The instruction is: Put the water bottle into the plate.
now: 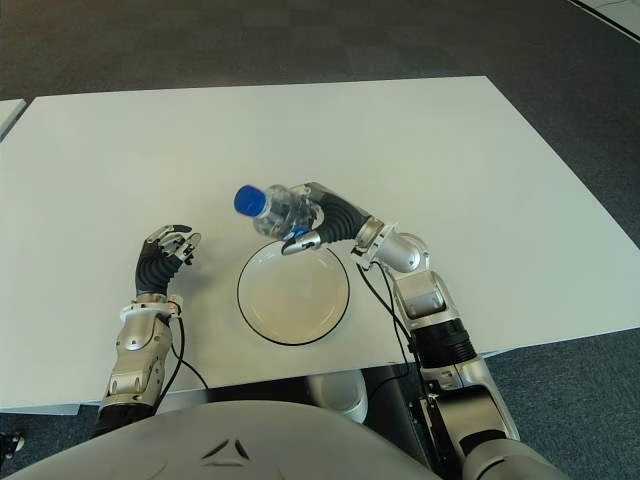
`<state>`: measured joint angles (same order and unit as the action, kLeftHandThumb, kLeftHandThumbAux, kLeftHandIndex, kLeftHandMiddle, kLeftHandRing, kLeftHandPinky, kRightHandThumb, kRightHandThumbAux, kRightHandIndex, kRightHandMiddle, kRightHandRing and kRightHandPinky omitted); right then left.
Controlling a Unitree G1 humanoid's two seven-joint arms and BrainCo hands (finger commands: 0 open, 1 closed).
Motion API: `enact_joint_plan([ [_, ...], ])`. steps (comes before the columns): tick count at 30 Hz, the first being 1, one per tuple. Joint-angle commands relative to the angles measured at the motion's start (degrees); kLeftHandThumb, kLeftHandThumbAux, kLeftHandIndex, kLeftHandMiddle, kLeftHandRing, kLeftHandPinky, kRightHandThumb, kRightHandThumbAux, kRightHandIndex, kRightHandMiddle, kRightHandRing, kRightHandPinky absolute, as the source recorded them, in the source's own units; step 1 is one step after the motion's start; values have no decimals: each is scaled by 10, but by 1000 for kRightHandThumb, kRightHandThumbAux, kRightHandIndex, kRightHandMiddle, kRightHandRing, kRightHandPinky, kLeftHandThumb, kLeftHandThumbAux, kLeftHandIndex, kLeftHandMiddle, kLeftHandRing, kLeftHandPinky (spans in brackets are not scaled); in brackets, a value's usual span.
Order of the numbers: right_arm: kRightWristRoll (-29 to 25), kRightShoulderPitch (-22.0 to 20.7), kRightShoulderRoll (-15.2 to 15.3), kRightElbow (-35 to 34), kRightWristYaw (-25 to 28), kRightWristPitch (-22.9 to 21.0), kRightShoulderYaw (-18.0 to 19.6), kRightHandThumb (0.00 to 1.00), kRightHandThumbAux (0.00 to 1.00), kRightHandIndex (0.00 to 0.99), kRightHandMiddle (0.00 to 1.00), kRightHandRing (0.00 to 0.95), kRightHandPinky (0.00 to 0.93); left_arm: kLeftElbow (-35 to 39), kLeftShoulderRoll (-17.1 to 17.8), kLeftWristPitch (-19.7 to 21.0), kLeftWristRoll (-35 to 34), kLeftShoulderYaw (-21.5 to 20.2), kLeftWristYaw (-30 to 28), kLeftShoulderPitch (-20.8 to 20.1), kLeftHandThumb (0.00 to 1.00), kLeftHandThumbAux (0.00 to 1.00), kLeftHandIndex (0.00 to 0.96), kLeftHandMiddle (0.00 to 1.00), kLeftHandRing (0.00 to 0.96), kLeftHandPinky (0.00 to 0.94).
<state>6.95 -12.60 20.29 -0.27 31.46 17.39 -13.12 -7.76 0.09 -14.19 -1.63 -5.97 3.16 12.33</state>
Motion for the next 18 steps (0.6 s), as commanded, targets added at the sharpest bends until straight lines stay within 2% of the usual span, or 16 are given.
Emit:
enact_joint_plan([
  [1,68,11,19,17,-10,60,-39,699,728,438,890,864,861,-9,-2,4,4,-1,5,1,708,714,437,715,701,687],
  [3,92,13,26,22,-15,73,-51,699,728,438,889,862,853,-6,-3,5,5,-1,7,3,708,714,437,715,700,686],
  [5,138,10,35,33,-23,87,-72,699,729,438,884,857,843,-2,-6,9,4,0,8,5,708,714,437,714,699,685],
  [12,257,-21,46,77,-61,127,-122,700,730,438,854,830,807,0,-8,7,-3,0,4,6,708,714,436,711,695,687],
  [18,378,-38,66,73,-99,126,-157,700,731,437,846,827,815,0,-8,5,-3,-1,2,6,708,714,436,711,694,683],
])
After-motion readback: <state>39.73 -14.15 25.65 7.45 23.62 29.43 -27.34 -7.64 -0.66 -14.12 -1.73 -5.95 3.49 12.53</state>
